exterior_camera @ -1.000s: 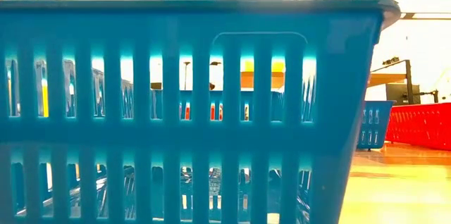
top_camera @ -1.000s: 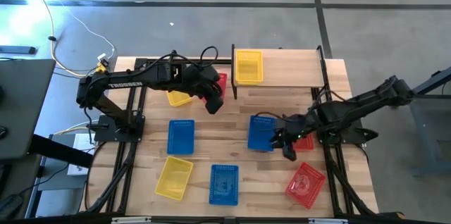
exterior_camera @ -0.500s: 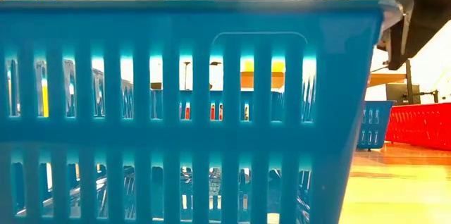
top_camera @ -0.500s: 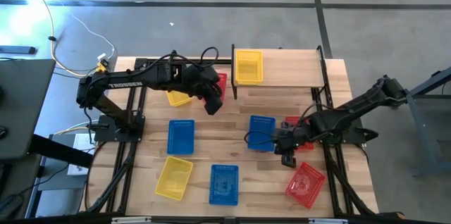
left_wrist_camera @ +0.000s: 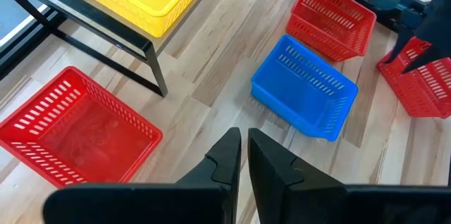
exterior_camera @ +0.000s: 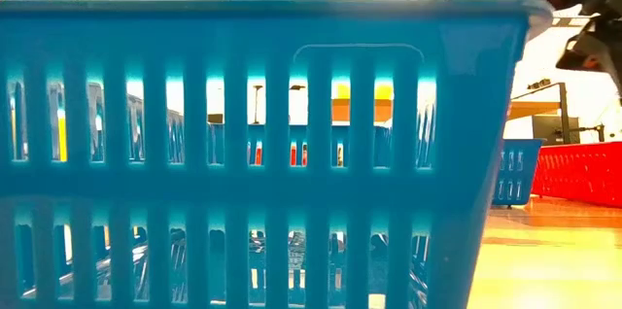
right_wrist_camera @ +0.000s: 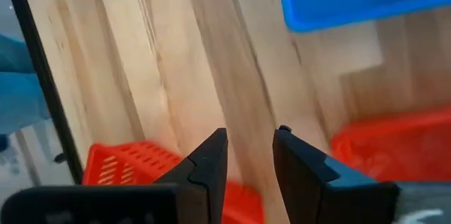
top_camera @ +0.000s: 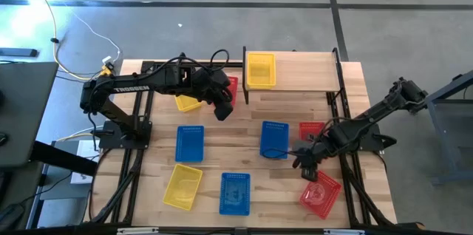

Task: Stack baskets on shelf by color
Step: Put the middle right red bin on the shelf

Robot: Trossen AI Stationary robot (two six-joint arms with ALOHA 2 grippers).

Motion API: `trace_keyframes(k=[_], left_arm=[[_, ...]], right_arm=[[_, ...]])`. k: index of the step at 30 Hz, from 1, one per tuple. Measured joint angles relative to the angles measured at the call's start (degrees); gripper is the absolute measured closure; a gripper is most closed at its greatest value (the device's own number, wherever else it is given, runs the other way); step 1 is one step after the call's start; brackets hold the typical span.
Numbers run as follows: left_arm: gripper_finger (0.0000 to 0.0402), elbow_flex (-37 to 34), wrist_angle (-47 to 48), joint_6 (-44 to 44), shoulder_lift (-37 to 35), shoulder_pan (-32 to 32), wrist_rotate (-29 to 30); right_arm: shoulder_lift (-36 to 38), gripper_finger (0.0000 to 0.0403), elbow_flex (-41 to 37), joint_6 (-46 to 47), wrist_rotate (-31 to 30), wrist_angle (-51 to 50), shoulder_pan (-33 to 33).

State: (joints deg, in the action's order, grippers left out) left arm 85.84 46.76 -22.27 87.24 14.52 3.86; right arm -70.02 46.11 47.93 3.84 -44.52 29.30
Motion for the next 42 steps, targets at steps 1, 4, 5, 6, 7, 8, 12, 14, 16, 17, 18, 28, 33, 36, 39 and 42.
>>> trace_keyframes(k=[1, 4, 5, 6, 7, 8, 12, 14, 16, 17, 18, 28, 33, 36, 39, 42], left_arm=[[0.0383, -0.01, 0.0, -0.01, 0.0, 0.0, 0.0], [0.0383, 0.0, 0.0, -0.01, 0.0, 0.0, 0.0], [0.0383, 0.0, -0.02, 0.01, 0.0, 0.0, 0.0], [0.0383, 0.0, -0.02, -0.01, 0.0, 0.0, 0.0], [0.0383, 0.0, 0.0, 0.0, 0.0, 0.0, 0.0], [0.0383, 0.0, -0.01, 0.01, 0.0, 0.0, 0.0], [0.0383, 0.0, -0.04, -0.01, 0.0, 0.0, 0.08], [0.0383, 0.0, -0.04, -0.03, 0.0, 0.0, 0.69], [0.0383, 0.0, -0.04, -0.01, 0.0, 0.0, 1.57], [0.0383, 0.0, -0.05, -0.01, 0.0, 0.0, 1.77], [0.0383, 0.0, -0.06, -0.01, 0.0, 0.0, 1.79], [0.0383, 0.0, -0.08, -0.01, 0.0, 0.0, 1.84], [0.0383, 0.0, -0.09, -0.01, 0.0, 0.0, 1.86], [0.0383, 0.0, -0.09, -0.01, 0.0, 0.0, 1.87], [0.0383, 0.0, -0.09, -0.01, 0.0, 0.0, 1.79], [0.0383, 0.0, -0.09, -0.01, 0.0, 0.0, 1.79]], right_arm=[[0.0, 0.0302, 0.0, 0.77, 0.61, -0.37, 0.23], [0.0, 0.0302, 0.0, 2.64, 1.96, -2.18, 0.5], [0.0, 0.0302, 0.06, 3.07, 2.5, -3.02, 0.5], [0.0, 0.0302, 0.52, 3.46, 2.91, -4.83, 0.5], [0.0, 0.0302, 1.41, 3.55, 2.94, -7.29, 0.5], [0.0, 0.0302, 2.54, 3.41, 2.63, -9.73, 0.5], [0.04, 0.0302, 8.38, -0.43, -1.83, -21.94, 0.5], [0.04, 0.0302, 10.04, -3.21, -3.03, -25.5, 0.48], [0.04, 0.0302, 10.6, -5.53, -3.41, -27.61, 0.48], [0.04, 0.0302, 10.48, -6.4, -3.41, -27.74, 0.48], [0.04, 0.0302, 10.07, -6.95, -3.41, -27.43, 0.5], [0.02, 0.0302, 4.27, -7.92, -1.97, -21.07, 0.5], [0.0, 0.0302, 2.2, -7.77, -2.03, -19.1, 0.5], [-0.04, 0.0302, 0.5, -7.56, -1.63, -16.32, 0.5], [-0.11, 0.0302, -0.77, -6.42, -1.84, -15.09, 0.5], [-0.11, 0.0302, -2.26, -6.36, -1.63, -13.68, 0.48]])
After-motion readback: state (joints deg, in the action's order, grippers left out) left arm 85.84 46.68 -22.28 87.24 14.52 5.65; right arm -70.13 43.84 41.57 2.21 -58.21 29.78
